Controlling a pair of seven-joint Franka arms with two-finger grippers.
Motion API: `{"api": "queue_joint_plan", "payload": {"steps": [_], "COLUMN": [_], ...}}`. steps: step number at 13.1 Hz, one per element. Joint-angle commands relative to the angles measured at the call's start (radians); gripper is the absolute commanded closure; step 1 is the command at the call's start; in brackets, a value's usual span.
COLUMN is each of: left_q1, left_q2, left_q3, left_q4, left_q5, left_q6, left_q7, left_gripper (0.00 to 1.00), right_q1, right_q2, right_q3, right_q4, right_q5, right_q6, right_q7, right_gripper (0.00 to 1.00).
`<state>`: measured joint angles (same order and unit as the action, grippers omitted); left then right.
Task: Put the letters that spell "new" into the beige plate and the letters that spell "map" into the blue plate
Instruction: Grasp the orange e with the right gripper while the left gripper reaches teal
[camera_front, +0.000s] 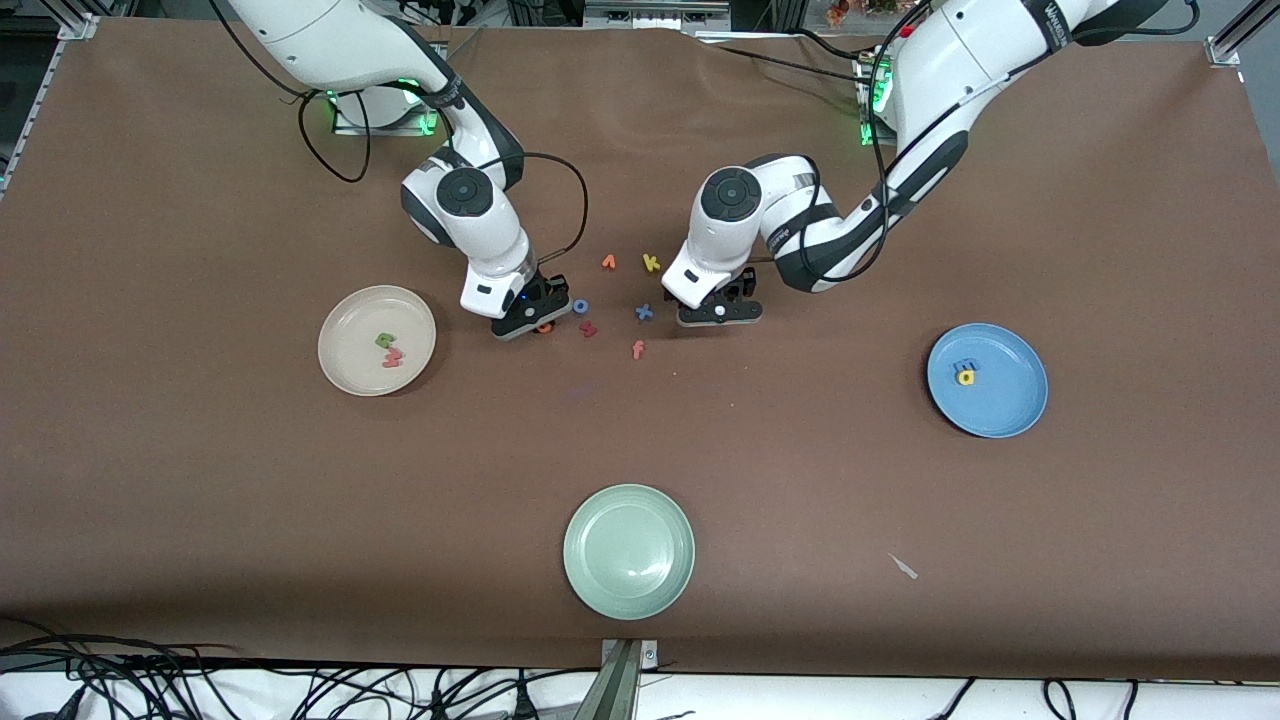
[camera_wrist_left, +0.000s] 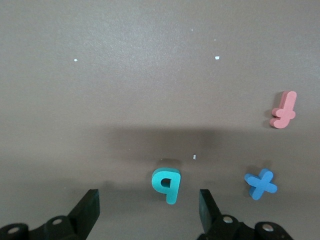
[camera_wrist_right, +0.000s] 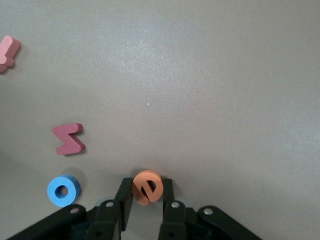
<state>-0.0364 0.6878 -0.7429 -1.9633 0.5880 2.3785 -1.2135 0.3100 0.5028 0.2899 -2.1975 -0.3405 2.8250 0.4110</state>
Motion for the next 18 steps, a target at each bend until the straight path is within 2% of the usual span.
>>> {"api": "queue_joint_plan", "payload": {"steps": [1,7,9,13,15,16,17,18], "left_q1": [-0.057,-0.062,-0.062,-0.074,-0.077,-0.077,-0.077,-0.077], "left_q2": [0.024,0.047,0.059,0.067,0.067,0.067,0.067,0.067], "left_q3": [0.042,0.042,0.043,0.043,0.045,0.045,0.045,0.045], "left_q4": [0.035,0.050,0.079,0.083,0.083,0.080,0.078,0.080], "left_q5": [0.038,0.036,0.036,0.036,0.035,0.036,0.036,0.036], "left_q6": [-0.002,-0.002,-0.005,-0.009,-0.012,-0.012,-0.012,-0.012], "left_q7": [-0.018,-0.021,-0.023,-0.026,-0.028,-0.031,-0.031,-0.031], "left_gripper": [0.17,0.33,0.39,0.40,0.42,0.44,0.47,0.47], "right_q1": [0.003,-0.009,-0.012,-0.037,-0.042,-0.043,-0.043,-0.043], "right_q2": [-0.024,-0.187,-0.205,-0.207,-0.207,-0.207,-0.207,-0.210], "right_q3": [-0.041,-0.173,-0.251,-0.356,-0.370,-0.371,-0.373,-0.373], "right_q4": [0.005,-0.002,-0.030,-0.071,-0.079,-0.077,-0.076,-0.074], "right_q5": [-0.017,0.011,0.041,0.048,0.048,0.048,0.048,0.051], "right_q6": [0.001,-0.260,-0.271,-0.266,-0.260,-0.262,-0.262,-0.268], "right_q7": [-0.070,-0.370,-0.496,-0.670,-0.672,-0.670,-0.669,-0.658], "right_gripper": [0.91,0.91,0.91,0.87,0.55,0.32,0.25,0.08]}}
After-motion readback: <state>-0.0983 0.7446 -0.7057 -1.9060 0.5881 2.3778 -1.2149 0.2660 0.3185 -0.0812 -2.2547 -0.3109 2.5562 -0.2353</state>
